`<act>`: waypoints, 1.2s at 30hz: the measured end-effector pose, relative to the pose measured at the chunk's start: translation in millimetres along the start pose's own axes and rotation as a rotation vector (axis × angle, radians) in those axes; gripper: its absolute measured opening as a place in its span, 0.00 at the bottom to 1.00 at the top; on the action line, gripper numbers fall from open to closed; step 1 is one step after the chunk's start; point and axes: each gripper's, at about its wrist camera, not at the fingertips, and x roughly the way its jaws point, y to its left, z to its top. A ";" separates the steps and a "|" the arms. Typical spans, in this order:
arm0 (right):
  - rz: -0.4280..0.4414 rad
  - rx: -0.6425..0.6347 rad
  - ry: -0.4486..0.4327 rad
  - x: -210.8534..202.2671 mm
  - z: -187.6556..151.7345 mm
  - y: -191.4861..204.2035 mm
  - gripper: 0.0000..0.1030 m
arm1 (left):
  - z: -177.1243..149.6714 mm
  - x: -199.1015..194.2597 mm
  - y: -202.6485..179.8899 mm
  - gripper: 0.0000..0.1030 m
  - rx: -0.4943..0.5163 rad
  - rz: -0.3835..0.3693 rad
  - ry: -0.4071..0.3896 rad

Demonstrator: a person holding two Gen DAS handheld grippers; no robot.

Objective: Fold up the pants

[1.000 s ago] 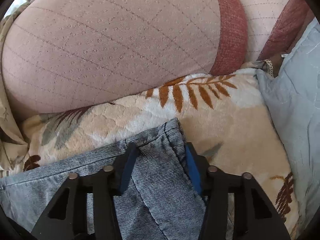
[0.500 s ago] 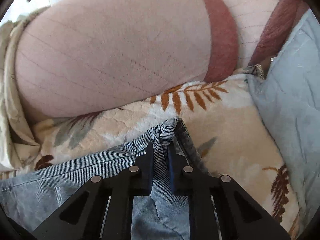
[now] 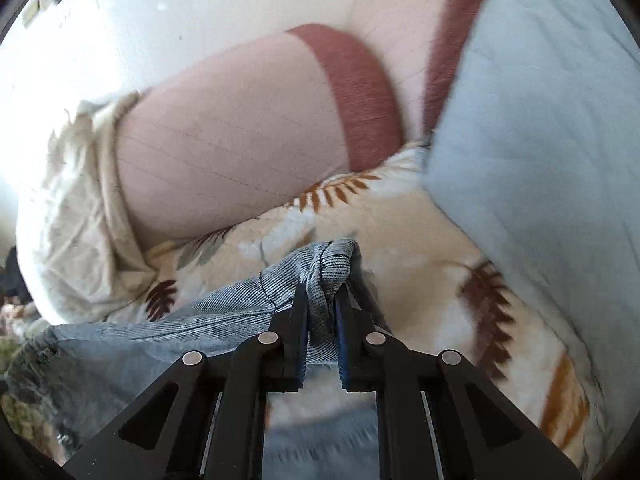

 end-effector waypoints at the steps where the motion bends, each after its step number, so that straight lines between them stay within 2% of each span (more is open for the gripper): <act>1: 0.004 0.010 -0.003 -5.7 -5.2 -5.7 0.10 | -8.8 -7.2 1.4 0.10 -0.001 -0.005 -0.004; 7: 0.029 0.075 -0.006 -54.6 -59.6 -54.2 0.10 | -73.9 -41.1 16.9 0.10 -0.028 -0.039 0.014; 15: 0.051 0.129 0.056 -58.3 -133.8 -92.3 0.10 | -159.0 -29.9 32.0 0.10 -0.064 -0.034 0.101; 19: 0.076 0.197 0.064 -58.8 -163.7 -115.4 0.10 | -180.0 -32.2 33.9 0.10 -0.064 -0.017 0.095; 25: 0.100 0.230 0.022 -58.9 -180.4 -126.1 0.11 | -188.8 -39.4 33.8 0.10 -0.055 0.008 0.063; 27: 0.087 0.238 0.043 -54.1 -185.4 -129.7 0.11 | -192.7 -34.8 36.4 0.10 -0.045 0.072 0.067; 29: 0.076 0.260 0.125 -44.5 -187.1 -136.9 0.16 | -199.1 -28.6 45.1 0.10 -0.060 0.100 0.090; 31: 0.064 0.280 0.158 -42.5 -184.7 -142.7 0.31 | -204.6 -30.6 50.9 0.10 -0.089 0.116 0.086; 34: 0.090 0.293 0.132 -51.3 -174.5 -148.2 0.43 | -204.0 -44.7 38.4 0.10 -0.031 0.177 0.022; 36: 0.114 0.283 0.079 -60.7 -164.9 -148.0 0.48 | -196.4 -53.4 17.7 0.10 0.022 0.170 -0.031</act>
